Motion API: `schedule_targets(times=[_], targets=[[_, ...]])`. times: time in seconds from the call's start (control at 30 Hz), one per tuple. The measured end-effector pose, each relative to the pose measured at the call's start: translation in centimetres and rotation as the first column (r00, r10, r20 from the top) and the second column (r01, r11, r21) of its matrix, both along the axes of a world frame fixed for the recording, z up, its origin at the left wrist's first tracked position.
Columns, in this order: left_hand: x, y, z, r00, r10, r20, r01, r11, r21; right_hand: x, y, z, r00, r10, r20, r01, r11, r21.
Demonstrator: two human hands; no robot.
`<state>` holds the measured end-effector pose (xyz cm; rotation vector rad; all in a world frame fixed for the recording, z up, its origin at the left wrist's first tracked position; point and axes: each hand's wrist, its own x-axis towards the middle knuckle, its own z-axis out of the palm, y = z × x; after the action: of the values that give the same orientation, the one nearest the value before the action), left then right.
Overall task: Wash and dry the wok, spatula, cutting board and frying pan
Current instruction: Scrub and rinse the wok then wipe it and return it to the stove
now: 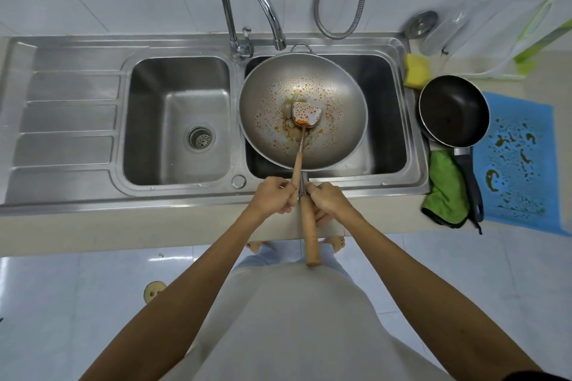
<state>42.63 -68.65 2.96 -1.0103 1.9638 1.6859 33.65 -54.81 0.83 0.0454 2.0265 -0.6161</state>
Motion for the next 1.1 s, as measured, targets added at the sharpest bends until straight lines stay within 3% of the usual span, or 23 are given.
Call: schedule_targets(times=[0.13, 0.27, 0.33, 0.43, 0.5, 0.63, 0.73, 0.8, 0.9, 1.1], targets=[[-0.2, 0.5, -0.3, 1.000, -0.014, 0.025, 0.014, 1.000, -0.013, -0.2, 0.4, -0.2, 0.999, -0.042, 0.032, 0.043, 0.998, -0.050], [-0.4, 1.1, -0.2, 0.999, 0.019, 0.029, -0.019, 1.000, 0.001, -0.7, 0.5, -0.5, 0.958, -0.013, -0.285, 0.001, 0.999, -0.043], [-0.7, 1.3, 0.1, 0.999, 0.045, 0.021, -0.046, 0.998, 0.043, -1.2, 0.4, -0.3, 0.942, -0.095, -0.321, 0.057, 0.991, -0.125], [-1.3, 1.7, 0.6, 0.999, 0.033, -0.015, -0.031, 0.995, 0.094, -2.2, -0.4, 0.7, 0.944, -0.329, 0.022, 0.319, 0.896, -0.309], [-1.5, 2.0, 0.8, 0.998, 0.011, -0.058, -0.004, 0.993, 0.119, -3.1, -0.9, 1.4, 0.858, -0.440, 0.266, 0.509, 0.797, -0.325], [-1.5, 2.4, 0.7, 0.992, 0.015, -0.126, -0.007, 0.998, 0.065, -4.0, -0.9, 1.6, 0.785, -0.537, 0.310, 0.612, 0.750, -0.251], [-1.0, 2.5, -0.3, 0.971, -0.193, -0.141, 0.153, 0.955, -0.253, -3.8, -0.2, 0.8, 0.837, -0.516, 0.181, 0.545, 0.812, -0.210], [-0.6, 2.7, -0.7, 0.932, -0.347, -0.110, 0.281, 0.877, -0.390, -3.8, 0.4, -0.1, 0.904, -0.425, -0.053, 0.411, 0.896, -0.169], [-0.1, 3.3, -1.0, 0.899, -0.433, -0.066, 0.356, 0.809, -0.467, -4.1, 1.4, -0.5, 0.914, -0.157, -0.373, 0.154, 0.987, -0.038], [-0.4, 3.2, -1.1, 0.889, -0.457, -0.035, 0.386, 0.788, -0.480, -6.0, 3.7, 0.5, 0.846, -0.120, -0.520, 0.069, 0.991, -0.118]])
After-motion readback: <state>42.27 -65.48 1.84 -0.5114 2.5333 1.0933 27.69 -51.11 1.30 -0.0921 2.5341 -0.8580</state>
